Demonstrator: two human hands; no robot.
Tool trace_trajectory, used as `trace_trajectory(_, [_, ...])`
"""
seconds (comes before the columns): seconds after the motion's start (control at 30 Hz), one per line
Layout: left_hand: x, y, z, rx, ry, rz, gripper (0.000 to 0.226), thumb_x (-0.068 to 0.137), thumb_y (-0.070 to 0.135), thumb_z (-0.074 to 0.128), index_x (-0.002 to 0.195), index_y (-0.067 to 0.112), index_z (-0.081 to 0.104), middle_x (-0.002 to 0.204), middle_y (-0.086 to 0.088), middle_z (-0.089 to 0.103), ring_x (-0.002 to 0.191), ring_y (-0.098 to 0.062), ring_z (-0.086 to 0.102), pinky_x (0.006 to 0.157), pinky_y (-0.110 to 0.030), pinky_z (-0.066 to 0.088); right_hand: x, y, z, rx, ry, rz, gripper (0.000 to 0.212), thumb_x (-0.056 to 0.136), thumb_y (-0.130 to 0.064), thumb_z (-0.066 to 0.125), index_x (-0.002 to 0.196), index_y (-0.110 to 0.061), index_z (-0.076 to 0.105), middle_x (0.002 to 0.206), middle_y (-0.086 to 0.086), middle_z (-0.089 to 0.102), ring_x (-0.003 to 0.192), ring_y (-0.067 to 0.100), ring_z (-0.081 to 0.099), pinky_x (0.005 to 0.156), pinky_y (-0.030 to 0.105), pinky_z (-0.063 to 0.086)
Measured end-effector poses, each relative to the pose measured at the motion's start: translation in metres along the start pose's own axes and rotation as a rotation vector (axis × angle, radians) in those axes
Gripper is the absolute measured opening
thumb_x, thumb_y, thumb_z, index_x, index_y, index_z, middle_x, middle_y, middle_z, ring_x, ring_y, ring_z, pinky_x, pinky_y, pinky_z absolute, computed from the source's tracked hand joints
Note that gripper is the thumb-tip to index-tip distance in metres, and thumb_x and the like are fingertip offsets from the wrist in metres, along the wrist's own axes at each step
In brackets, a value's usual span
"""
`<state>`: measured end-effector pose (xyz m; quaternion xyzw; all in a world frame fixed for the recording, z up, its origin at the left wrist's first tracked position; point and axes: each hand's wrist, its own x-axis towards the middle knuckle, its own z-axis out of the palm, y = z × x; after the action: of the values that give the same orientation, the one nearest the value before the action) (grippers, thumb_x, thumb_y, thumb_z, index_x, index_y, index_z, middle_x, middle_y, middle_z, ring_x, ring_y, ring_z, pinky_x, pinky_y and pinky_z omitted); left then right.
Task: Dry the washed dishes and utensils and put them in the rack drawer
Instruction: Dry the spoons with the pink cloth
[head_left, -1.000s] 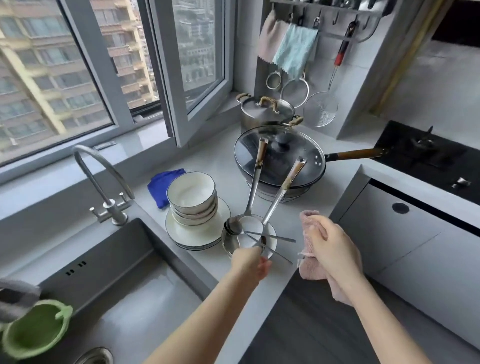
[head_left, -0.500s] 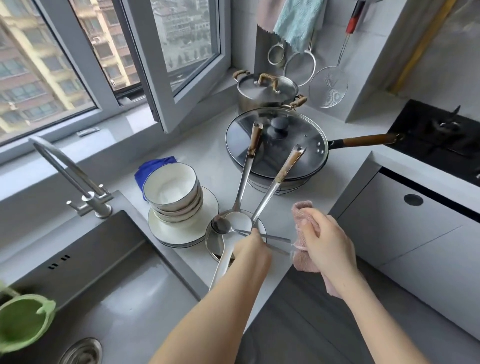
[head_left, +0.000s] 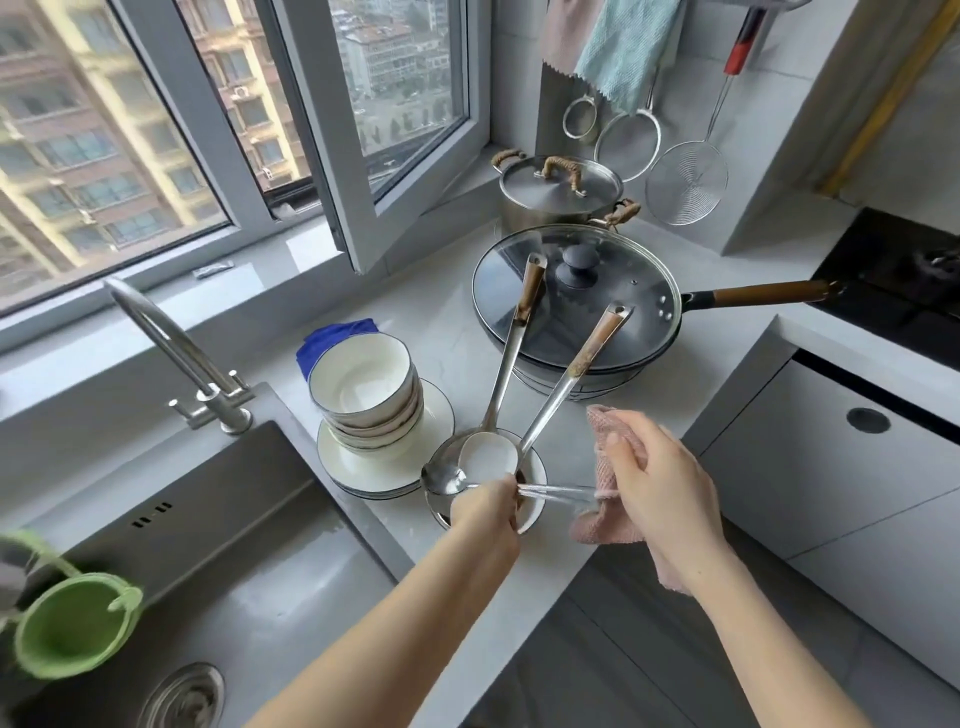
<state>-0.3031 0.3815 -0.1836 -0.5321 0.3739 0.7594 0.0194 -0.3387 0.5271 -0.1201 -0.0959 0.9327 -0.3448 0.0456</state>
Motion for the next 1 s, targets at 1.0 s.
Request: trace_trajectory(1.0, [-0.083, 0.048, -0.117, 0.801, -0.204, 0.581, 0.032, 0.1, 0.017, 0.04, 0.077, 0.007, 0.06, 0.041, 0.0, 0.048, 0.032, -0.01, 0.033, 0.038, -0.016, 0.028, -0.002, -0.086, 0.106, 0.354, -0.016, -0.233, 0.018, 0.093, -0.024, 0.059, 0.104, -0.012, 0.067, 0.1, 0.004, 0.072, 0.096, 0.022, 0.064, 0.076, 0.021, 0.041])
